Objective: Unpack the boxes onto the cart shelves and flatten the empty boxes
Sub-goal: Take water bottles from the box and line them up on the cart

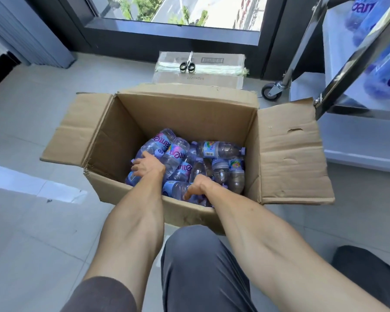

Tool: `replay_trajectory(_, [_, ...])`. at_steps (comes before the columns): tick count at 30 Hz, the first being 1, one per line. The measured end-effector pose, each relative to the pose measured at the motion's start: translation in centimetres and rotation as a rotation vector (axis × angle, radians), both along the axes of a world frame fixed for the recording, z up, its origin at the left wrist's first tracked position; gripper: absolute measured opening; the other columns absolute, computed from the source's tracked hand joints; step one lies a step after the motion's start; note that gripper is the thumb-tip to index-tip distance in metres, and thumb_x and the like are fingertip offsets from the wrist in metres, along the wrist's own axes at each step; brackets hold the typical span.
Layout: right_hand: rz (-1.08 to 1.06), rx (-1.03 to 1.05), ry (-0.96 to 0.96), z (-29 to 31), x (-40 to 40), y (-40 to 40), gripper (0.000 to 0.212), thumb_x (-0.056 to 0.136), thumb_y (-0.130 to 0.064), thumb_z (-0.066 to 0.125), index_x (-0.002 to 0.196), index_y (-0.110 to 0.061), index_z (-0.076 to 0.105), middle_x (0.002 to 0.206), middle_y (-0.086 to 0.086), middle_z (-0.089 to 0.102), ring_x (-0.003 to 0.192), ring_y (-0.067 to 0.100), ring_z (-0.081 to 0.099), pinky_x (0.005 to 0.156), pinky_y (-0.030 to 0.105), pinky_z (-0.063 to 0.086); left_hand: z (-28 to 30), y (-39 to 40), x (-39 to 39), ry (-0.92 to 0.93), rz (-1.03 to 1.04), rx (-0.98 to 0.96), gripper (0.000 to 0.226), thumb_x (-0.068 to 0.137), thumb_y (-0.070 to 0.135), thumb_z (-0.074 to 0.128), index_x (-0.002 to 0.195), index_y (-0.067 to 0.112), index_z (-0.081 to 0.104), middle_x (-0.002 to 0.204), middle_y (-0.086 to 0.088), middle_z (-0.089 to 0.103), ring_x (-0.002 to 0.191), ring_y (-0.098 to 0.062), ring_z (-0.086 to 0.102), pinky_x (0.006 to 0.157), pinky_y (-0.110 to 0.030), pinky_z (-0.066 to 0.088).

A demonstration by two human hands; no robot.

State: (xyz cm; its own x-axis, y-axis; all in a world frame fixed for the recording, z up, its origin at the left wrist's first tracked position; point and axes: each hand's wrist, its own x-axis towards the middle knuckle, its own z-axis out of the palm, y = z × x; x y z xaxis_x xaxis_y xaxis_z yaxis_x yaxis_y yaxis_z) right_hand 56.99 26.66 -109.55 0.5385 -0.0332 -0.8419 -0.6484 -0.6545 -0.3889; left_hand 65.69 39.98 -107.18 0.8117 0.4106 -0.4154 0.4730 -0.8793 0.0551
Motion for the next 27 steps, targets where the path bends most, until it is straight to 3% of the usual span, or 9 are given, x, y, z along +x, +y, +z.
replay_trajectory(2, [-0.155,0.041,-0.064,0.3,-0.2,-0.1,0.059,0.062,-0.032,0.091,0.097,-0.009,0.049,0.085,0.008,0.058,0.067,0.019,0.06,0.047,0.026,0.041,-0.2,0.2,-0.2,-0.03,-0.001,-0.015,0.059,0.091,0.015,0.059,0.143,0.009,0.033,0.148,-0.024,0.032,0.131,-0.045,0.037,0.107,-0.055,0.037])
replay_trajectory(6, [-0.339,0.057,-0.263,2.0,-0.3,-0.5,0.057,0.058,-0.035,0.091,0.095,-0.009,0.056,0.092,0.008,0.06,0.084,0.024,0.061,0.062,0.032,0.048,0.5,0.4,-0.7,-0.128,0.08,-0.134,0.057,0.092,0.022,0.06,0.142,0.007,0.037,0.144,-0.021,0.041,0.131,-0.042,0.04,0.105,-0.049,0.037])
replay_trajectory(8, [-0.357,0.038,-0.355,2.9,-0.4,-1.2,0.044,0.056,-0.031,0.091,0.073,-0.012,0.054,0.08,0.007,0.059,0.071,0.022,0.058,0.054,0.03,0.043,1.5,0.5,-0.8,-0.183,0.145,-0.221,0.054,0.091,0.026,0.062,0.138,0.008,0.042,0.141,-0.021,0.046,0.13,-0.042,0.042,0.105,-0.046,0.037])
replay_trajectory(12, [-0.423,0.15,-0.431,4.3,-1.1,-2.5,0.052,0.063,-0.025,0.087,0.054,-0.018,0.037,0.057,0.0,0.043,0.053,0.016,0.037,0.052,0.03,0.03,4.0,0.6,-0.8,-0.353,0.19,-0.415,0.05,0.09,0.033,0.065,0.131,0.008,0.049,0.134,-0.021,0.054,0.124,-0.042,0.049,0.104,-0.043,0.037])
replay_trajectory(16, [-0.716,0.248,-0.542,5.7,-2.1,-3.0,0.035,0.074,-0.027,0.083,0.076,-0.019,0.049,0.076,0.0,0.053,0.073,0.017,0.049,0.064,0.028,0.036,6.5,-0.6,-1.8,-0.49,0.192,-0.594,0.055,0.089,0.036,0.065,0.137,0.014,0.049,0.134,-0.013,0.058,0.124,-0.035,0.052,0.104,-0.038,0.039])
replay_trajectory(19, [-0.981,0.381,-0.666,8.1,-2.9,-4.1,0.05,0.072,-0.029,0.086,0.107,-0.012,0.055,0.098,0.003,0.064,0.085,0.014,0.058,0.074,0.025,0.047,8.2,-2.1,-3.1,-0.624,0.241,-0.802,0.052,0.089,0.035,0.065,0.136,0.019,0.051,0.131,-0.005,0.061,0.122,-0.027,0.055,0.101,-0.03,0.038])
replay_trajectory(21, [-1.123,0.448,-0.816,10.6,-3.3,-5.3,0.04,0.073,-0.029,0.086,0.098,-0.008,0.063,0.087,0.004,0.069,0.076,0.012,0.06,0.066,0.022,0.049,9.4,-3.2,-4.0,-0.672,0.335,-0.948,0.056,0.09,0.034,0.067,0.138,0.015,0.046,0.126,-0.003,0.06,0.112,-0.02,0.057,0.093,-0.024,0.038])
replay_trajectory(23, [-1.207,0.526,-0.943,13.3,-3.7,-6.4,0.032,0.079,-0.035,0.081,0.093,-0.008,0.068,0.081,0.001,0.07,0.074,0.011,0.061,0.07,0.03,0.051,10.7,-4.4,-4.6,-0.696,0.458,-1.067,0.057,0.089,0.036,0.069,0.131,0.004,0.046,0.115,-0.006,0.058,0.1,-0.018,0.056,0.085,-0.025,0.04])
replay_trajectory(27, [-1.29,0.673,-1.152,20.0,-5.6,-9.5,0.036,0.091,-0.055,0.058,0.085,-0.023,0.07,0.086,0.003,0.071,0.081,0.021,0.068,0.078,0.039,0.055,13.8,-7.9,-7.4,-0.75,0.444,-1.435,0.031,0.096,0.035,0.06,0.109,0.007,0.056,0.099,-0.006,0.066,0.082,-0.015,0.069,0.08,-0.036,0.052])
